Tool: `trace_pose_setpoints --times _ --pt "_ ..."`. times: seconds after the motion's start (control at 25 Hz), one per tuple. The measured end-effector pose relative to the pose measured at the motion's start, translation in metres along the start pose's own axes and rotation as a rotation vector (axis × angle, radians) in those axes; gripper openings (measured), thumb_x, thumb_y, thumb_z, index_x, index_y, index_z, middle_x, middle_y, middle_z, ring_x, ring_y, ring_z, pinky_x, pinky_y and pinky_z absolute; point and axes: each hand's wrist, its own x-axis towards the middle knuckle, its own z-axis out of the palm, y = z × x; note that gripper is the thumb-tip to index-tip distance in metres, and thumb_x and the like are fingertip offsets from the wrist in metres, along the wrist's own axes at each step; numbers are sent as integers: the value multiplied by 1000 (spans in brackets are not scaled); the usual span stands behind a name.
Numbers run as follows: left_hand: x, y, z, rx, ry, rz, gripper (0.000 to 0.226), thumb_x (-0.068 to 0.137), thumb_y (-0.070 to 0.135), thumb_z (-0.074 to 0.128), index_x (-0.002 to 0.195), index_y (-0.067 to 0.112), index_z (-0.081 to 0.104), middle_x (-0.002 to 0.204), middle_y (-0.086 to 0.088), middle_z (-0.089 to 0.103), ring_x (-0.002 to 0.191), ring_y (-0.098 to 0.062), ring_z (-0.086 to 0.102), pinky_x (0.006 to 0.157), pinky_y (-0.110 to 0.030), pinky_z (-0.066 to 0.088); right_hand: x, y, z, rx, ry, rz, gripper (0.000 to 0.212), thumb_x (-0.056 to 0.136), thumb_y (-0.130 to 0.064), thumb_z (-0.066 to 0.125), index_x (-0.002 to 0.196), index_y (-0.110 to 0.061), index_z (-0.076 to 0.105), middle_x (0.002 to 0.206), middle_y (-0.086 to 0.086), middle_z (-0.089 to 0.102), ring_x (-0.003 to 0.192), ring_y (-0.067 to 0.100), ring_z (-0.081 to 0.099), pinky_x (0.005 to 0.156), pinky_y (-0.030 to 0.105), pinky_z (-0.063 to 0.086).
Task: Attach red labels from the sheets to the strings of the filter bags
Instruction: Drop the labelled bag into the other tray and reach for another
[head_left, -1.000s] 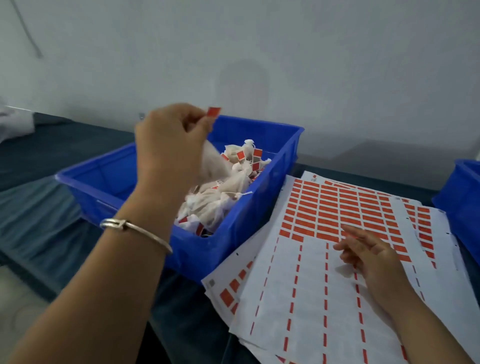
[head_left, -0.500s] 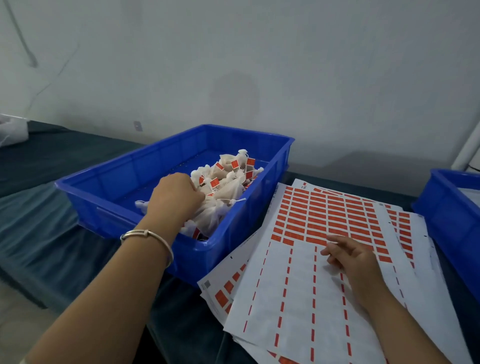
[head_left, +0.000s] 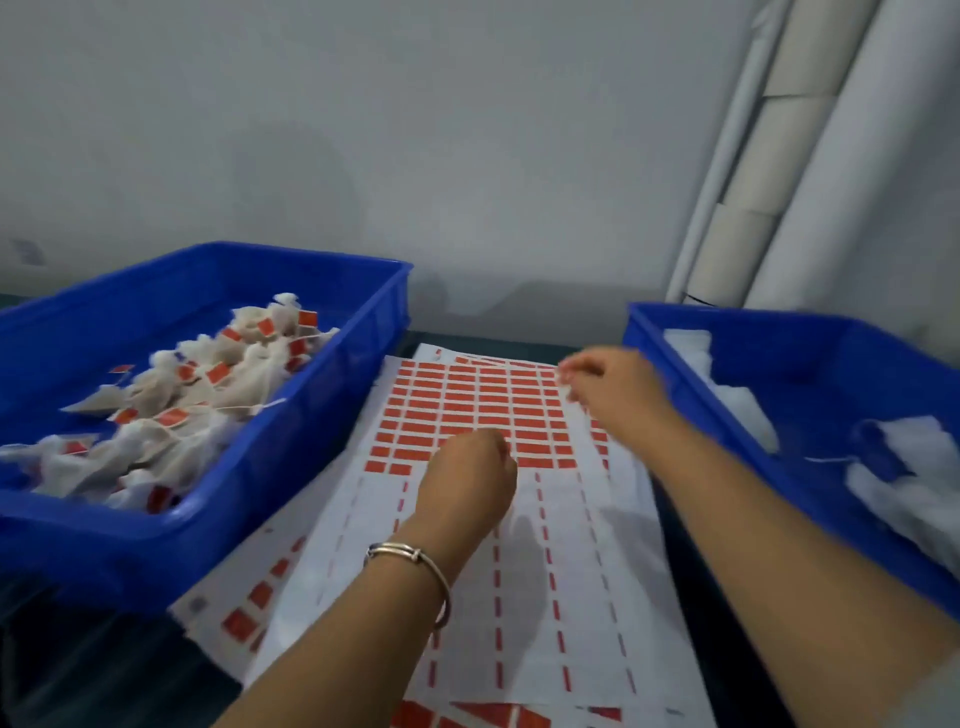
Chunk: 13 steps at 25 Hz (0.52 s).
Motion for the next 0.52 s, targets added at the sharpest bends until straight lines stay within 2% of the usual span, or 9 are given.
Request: trace_pose_setpoints --times 0.12,0.16,0.24,0.28,0.36,0.44,0.52 --pt "-6 14 54 25 -195 119 32 97 32 44 123 18 56 125 -1 58 107 -21 57 93 -28 44 23 25 -80 71 263 22 33 89 -8 51 69 -32 61 72 -13 65 56 -1 58 53 13 44" --pt "-9 14 72 101 -215 177 37 97 37 40 128 19 51 133 0 52 118 -22 51 103 -35 39 29 40 -103 74 325 70 34 88 -6 49 68 -30 62 74 -8 66 60 3 59 58 18 47" --pt "-15 7 95 270 -133 256 44 97 46 27 133 25 40 146 5 37 135 -22 33 114 -46 23 38 82 -139 -22 370 217 30 89 -4 48 74 -22 66 89 4 70 78 16 64 73 32 54" --pt "-16 3 101 304 -95 267 46 96 49 22 134 28 36 150 6 31 139 -21 26 115 -47 17 40 108 -152 -120 338 304 27 90 -2 48 83 -17 69 101 9 70 91 24 64 84 38 53" --pt "-15 -3 109 317 -67 279 47 95 51 18 135 30 32 152 7 28 141 -20 22 116 -46 15 38 152 -162 -365 176 441 29 92 0 47 110 -9 68 125 13 62 113 30 56 97 39 46" --pt "-14 -5 112 328 -53 285 47 95 52 19 136 31 31 152 8 27 141 -18 22 116 -45 15 34 179 -154 -486 11 511 35 94 -5 48 129 -8 56 140 11 50 123 30 48 99 37 39" --pt "-13 -5 112 340 -29 284 48 95 51 21 138 32 30 153 9 25 142 -17 20 117 -44 15 34 185 -138 -472 -70 553 42 95 -13 50 136 -6 46 142 13 45 124 31 46 97 37 37"
